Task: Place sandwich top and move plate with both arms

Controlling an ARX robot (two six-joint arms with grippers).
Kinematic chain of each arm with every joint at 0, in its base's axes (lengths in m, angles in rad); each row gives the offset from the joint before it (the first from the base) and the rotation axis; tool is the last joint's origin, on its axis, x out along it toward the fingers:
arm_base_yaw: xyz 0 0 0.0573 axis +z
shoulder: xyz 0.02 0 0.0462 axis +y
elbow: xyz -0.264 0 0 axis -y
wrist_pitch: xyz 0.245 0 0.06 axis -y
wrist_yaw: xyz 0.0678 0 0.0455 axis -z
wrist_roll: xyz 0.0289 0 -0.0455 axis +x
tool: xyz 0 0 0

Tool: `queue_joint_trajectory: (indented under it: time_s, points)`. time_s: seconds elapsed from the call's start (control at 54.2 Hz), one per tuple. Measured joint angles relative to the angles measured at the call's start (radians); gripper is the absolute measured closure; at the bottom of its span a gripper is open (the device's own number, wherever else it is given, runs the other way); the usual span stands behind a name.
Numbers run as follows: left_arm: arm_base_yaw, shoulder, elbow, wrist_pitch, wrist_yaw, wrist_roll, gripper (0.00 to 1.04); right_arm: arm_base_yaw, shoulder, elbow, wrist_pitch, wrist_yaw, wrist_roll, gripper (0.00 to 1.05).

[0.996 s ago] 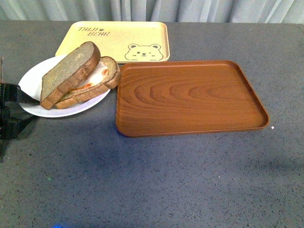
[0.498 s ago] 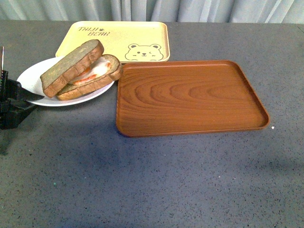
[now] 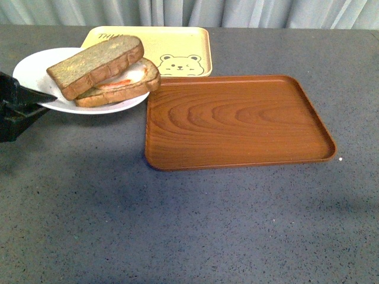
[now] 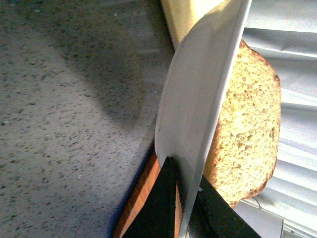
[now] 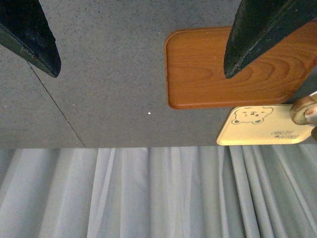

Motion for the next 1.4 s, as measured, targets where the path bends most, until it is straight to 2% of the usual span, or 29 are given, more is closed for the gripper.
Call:
queue_joint_trajectory:
  time_s: [0.277, 0.572, 1.069, 1.401]
  points:
    - [-0.056, 0.041, 0.164, -0.084, 0.005, 0.014, 1.02, 0.0, 0.0, 0.0, 0.0, 0.0, 0.0, 0.09]
    - [-0.121, 0.219, 0.434, -0.194, 0.011, 0.03, 1.02, 0.0, 0.0, 0.0, 0.0, 0.0, 0.0, 0.09]
    - [-0.089, 0.48, 0.803, -0.309, 0.06, 0.048, 1.02, 0.0, 0.0, 0.0, 0.0, 0.0, 0.0, 0.09]
    - [-0.073, 0.621, 0.99, -0.319, 0.085, 0.022, 1.02, 0.0, 0.0, 0.0, 0.0, 0.0, 0.0, 0.09]
